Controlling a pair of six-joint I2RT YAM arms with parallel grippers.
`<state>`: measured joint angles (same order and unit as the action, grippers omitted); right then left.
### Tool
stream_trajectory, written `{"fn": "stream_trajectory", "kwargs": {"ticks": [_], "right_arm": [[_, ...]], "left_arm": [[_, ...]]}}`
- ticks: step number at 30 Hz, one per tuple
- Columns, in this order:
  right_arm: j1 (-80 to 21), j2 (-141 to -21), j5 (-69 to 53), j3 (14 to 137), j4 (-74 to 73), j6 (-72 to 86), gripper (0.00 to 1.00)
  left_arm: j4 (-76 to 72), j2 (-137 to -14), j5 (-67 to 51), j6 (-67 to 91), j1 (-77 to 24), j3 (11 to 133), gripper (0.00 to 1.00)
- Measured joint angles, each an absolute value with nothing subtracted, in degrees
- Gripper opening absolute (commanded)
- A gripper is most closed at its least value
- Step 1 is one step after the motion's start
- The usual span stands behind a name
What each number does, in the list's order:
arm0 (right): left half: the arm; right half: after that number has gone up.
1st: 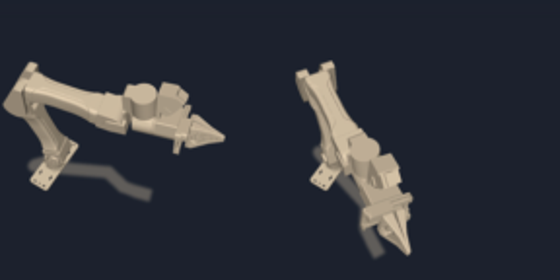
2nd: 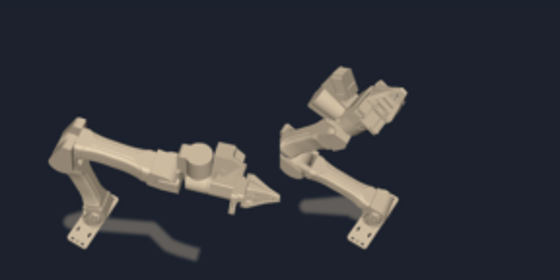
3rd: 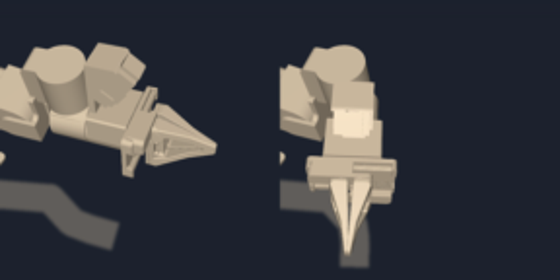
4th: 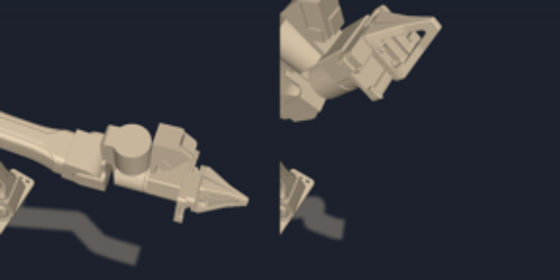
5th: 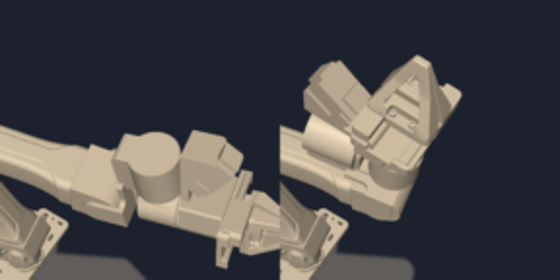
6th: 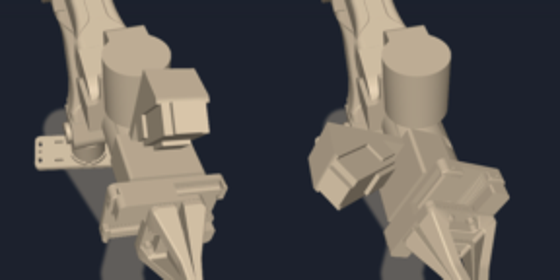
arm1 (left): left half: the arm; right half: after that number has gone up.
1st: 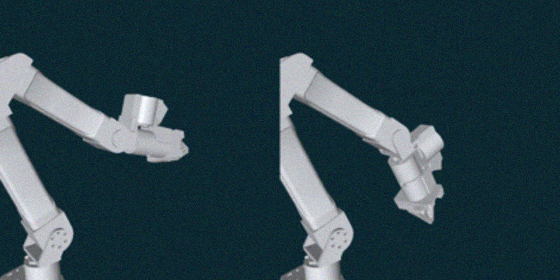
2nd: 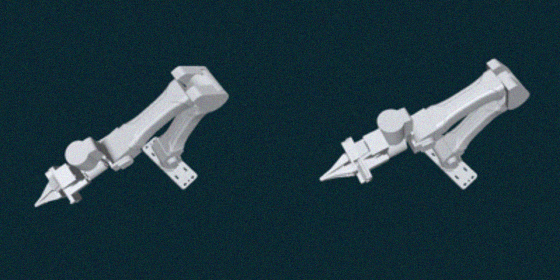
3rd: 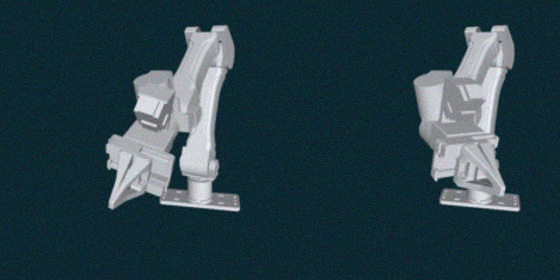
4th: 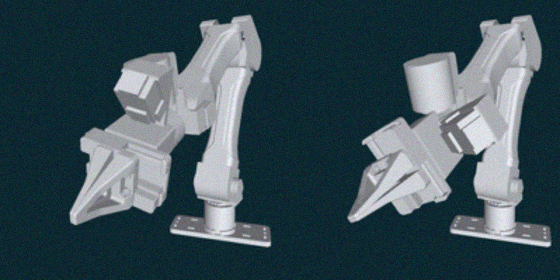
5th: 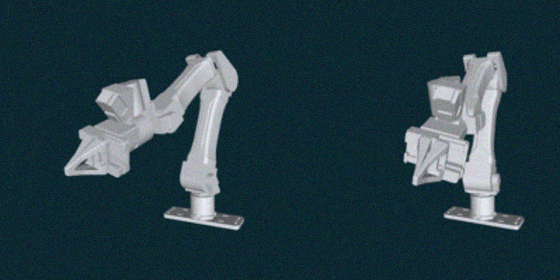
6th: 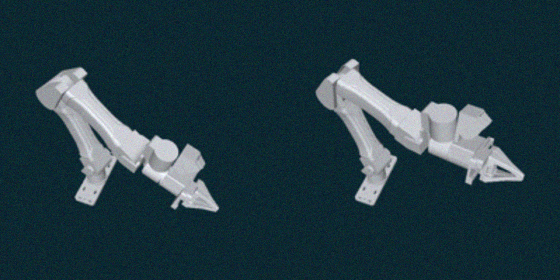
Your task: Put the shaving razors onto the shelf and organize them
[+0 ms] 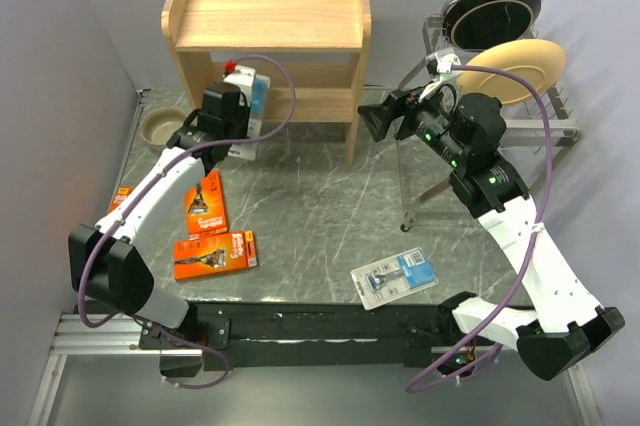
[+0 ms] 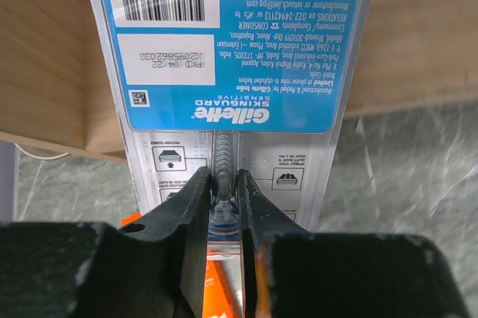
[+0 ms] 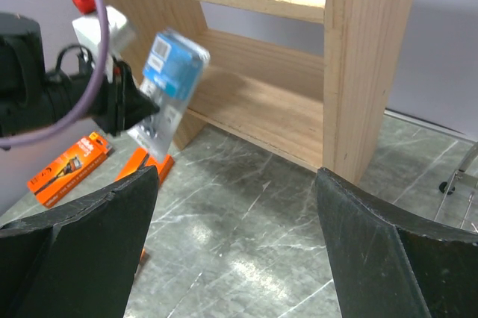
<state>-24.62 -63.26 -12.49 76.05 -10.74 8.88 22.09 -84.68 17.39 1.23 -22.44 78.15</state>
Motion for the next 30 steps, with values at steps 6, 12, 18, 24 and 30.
{"fn": "stream_trajectory", "kwargs": {"ticks": [6,12,18,24,30], "right_arm": [[-24.6,-63.3,-12.5,76.1,-10.7,8.9,0.91],[-24.6,-63.2,-12.1,76.0,-10.9,8.4,0.91],[-24.6,-63.1,-11.4,76.0,-11.7,7.2,0.92],[-24.6,-62.9,-11.4,75.6,-11.9,6.7,0.92],[-24.6,-62.8,-11.4,75.3,-12.1,6.7,0.92]], "left_arm": [[20.0,-86.1,18.2,4.4,-22.2,81.0,0.01],[17.3,-89.5,19.8,5.7,-22.2,81.9,0.01],[16.5,-93.6,20.8,5.7,-22.2,84.3,0.01],[15.0,-94.7,21.0,5.7,-22.3,85.8,0.05],[13.3,-95.2,21.3,5.2,-22.3,85.5,0.42]]}}
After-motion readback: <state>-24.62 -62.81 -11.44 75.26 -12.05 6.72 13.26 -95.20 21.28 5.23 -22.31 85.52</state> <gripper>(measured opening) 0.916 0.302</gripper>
